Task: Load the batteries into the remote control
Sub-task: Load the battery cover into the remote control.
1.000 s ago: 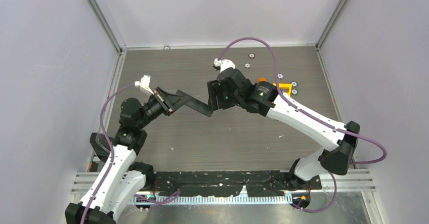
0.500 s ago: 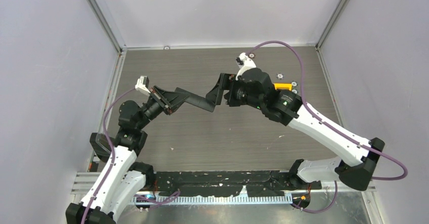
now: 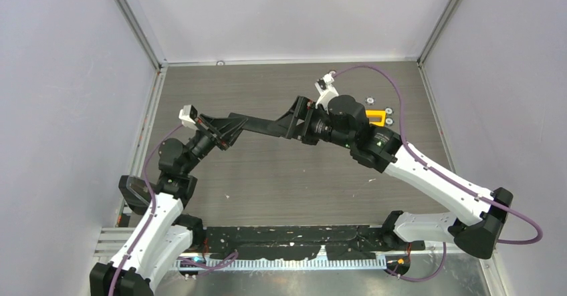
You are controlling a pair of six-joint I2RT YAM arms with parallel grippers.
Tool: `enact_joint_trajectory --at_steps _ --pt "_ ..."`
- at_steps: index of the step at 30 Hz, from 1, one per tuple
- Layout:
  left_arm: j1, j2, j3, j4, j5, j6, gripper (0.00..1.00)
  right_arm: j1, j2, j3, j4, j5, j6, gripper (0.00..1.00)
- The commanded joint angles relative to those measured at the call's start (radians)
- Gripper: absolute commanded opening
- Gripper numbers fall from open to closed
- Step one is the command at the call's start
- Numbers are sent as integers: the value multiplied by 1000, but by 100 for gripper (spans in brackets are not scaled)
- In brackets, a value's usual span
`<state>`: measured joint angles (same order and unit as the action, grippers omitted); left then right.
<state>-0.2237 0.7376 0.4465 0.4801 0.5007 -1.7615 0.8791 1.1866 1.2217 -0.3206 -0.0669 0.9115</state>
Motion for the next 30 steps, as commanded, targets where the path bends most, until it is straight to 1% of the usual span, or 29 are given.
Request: enact_joint_trajectory --at_steps 1,2,7,10,19,27,29,30 --pt "6 -9 0 128 -17 -69 0 -5 -13 -26 69 -36 87 85" --pt "6 -10 0 130 -17 -71 0 -6 -15 -32 79 -38 93 84" --pt "6 -23 -3 130 -13 -64 0 -12 -23 -79 141 -59 155 71" --pt "5 -32 -7 122 -12 -54 0 -15 -27 -95 175 -65 190 66" --pt "6 -48 -12 105 4 -20 0 -29 -41 -151 277 -79 285 59" --pt "5 -52 -17 104 12 -10 0 -38 -37 -184 373 -89 361 47" --pt "5 -50 -18 105 10 -10 0 -40 -30 -185 387 -95 377 40" --pt "6 -49 -17 106 11 -9 0 -41 -28 -186 397 -98 379 38"
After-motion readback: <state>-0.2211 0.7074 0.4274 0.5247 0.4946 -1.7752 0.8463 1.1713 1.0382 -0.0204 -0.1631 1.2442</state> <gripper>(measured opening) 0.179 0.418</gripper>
